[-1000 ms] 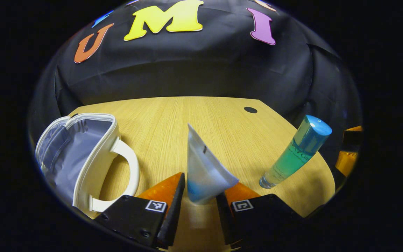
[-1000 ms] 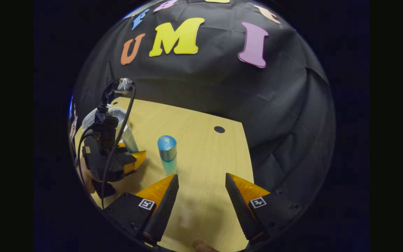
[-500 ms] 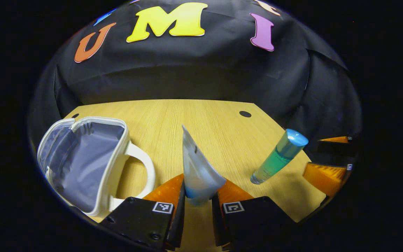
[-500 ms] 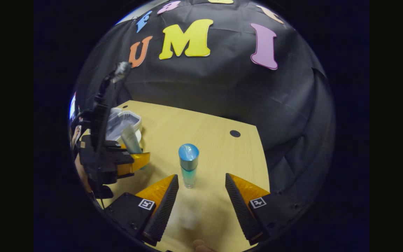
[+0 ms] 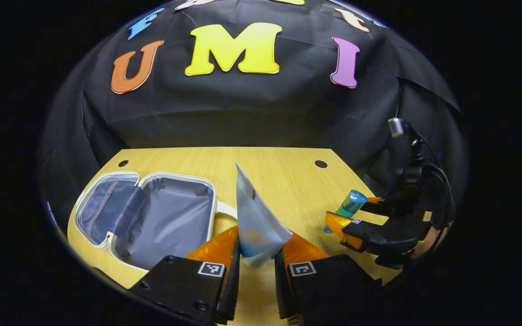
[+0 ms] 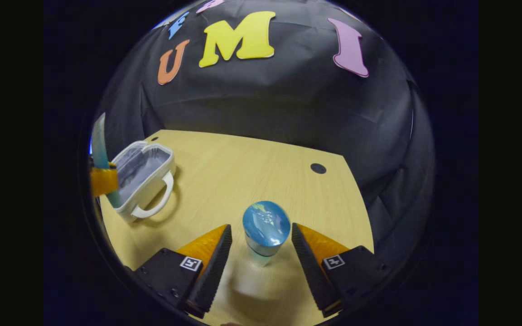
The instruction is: First open the suitcase, pack the skin care products into it, and then close the suitcase.
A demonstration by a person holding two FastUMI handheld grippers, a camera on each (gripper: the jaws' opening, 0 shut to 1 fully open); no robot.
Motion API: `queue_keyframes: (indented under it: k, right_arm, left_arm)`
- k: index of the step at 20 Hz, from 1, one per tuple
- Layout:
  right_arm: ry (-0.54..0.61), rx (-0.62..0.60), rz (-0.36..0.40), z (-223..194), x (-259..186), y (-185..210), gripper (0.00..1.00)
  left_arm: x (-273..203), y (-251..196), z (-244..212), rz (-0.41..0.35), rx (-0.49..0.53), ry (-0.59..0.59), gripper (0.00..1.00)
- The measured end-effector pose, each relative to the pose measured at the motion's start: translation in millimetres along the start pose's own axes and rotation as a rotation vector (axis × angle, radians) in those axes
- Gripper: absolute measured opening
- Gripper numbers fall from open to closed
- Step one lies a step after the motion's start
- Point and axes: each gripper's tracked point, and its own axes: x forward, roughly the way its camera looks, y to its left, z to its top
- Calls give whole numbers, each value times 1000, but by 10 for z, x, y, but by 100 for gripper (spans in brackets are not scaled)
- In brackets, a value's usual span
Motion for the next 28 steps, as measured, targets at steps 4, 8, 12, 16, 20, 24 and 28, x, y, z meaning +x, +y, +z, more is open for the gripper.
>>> queue_keyframes:
  k: [4,8,12,16,20,24,28]
  right_arm:
    - [46,50,-48,-117,74,-24,52]
    - [84,47,-74,-173,-14,30,32]
    - [91,76,-82,-27,-394,200,34]
    - [38,92,-52,291,-835,566,34]
    - [26,127,-14,457,-1159,1001,31]
    - [15,75,8,540,-1384,1372,34]
    - [23,49,11,533,-1470,1551,33]
  left_arm:
    - [-242,174,12,2,-35,2,37]
    - [-415,465,88,16,-29,1,37]
    - [-578,820,225,18,-43,-33,37]
    - [-597,1326,246,41,-17,-37,37]
    - [-315,1832,-24,84,4,20,37]
    - [79,2050,-381,72,15,91,37]
    - [357,2141,-682,72,5,163,38]
